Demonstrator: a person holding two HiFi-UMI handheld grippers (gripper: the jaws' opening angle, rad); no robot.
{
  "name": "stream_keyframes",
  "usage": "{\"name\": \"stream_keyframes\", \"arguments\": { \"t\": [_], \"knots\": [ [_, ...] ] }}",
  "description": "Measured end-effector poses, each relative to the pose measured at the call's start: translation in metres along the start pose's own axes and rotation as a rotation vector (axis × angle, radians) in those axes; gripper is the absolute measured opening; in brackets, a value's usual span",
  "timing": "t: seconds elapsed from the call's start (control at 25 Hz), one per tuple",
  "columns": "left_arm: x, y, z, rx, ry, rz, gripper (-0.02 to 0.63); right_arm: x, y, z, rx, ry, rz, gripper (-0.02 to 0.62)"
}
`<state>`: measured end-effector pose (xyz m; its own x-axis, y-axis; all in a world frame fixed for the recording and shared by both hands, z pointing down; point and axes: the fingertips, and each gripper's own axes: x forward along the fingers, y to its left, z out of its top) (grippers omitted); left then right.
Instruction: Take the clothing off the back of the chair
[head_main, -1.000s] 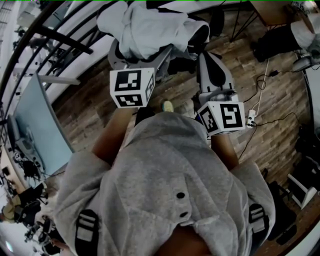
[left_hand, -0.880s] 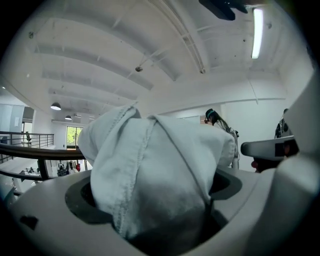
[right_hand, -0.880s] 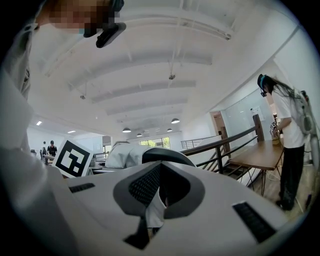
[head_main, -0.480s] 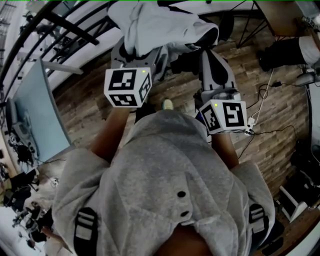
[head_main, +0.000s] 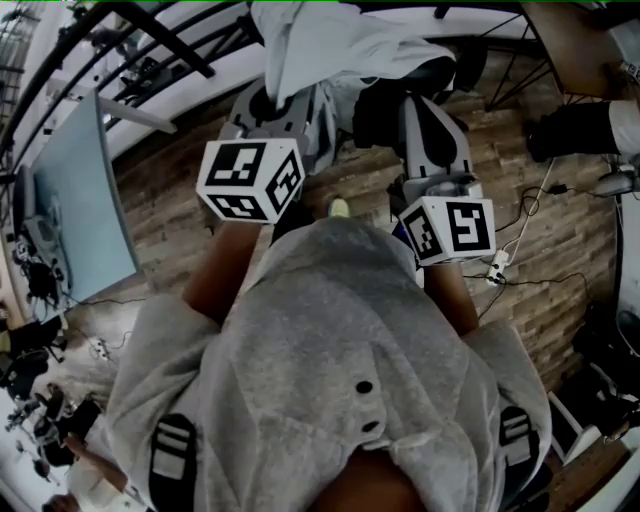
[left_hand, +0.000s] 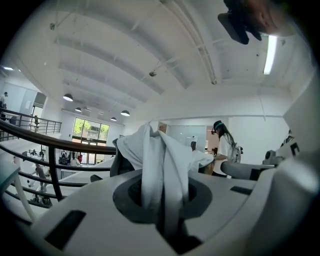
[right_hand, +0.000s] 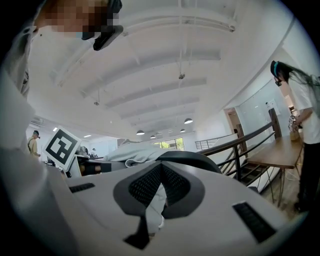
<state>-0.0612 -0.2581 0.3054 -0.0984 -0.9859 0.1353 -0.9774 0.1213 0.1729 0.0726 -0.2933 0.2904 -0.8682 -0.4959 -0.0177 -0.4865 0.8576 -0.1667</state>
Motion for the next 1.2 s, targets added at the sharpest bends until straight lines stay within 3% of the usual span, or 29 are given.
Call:
{"name": "stream_keyframes", "arguments": {
  "t": [0.36,0.6,0.92,1.2],
  "knots": [
    [-0.026,0.024,0.023,-0.037,-0.112,0.137,0.058,-0.004,0.002,0.003,-0.002,-0.008,0.047,0.009],
    [-0.061,0.052,0.036,0.0,-0.176,0.268,0.058,0.008,0.026,0.005,0.01,-0.021,0.137,0.009],
    [-0.109,0.102,0.04,-0.055,-0.211,0.369,0.058,0.034,0.09,-0.001,0.006,-0.01,0.252,0.009],
    [-0.154,0.153,0.025,-0.093,-0.186,0.453,0.06,0.056,0.149,-0.017,0.014,0.028,0.326,0.009]
  ]
}}
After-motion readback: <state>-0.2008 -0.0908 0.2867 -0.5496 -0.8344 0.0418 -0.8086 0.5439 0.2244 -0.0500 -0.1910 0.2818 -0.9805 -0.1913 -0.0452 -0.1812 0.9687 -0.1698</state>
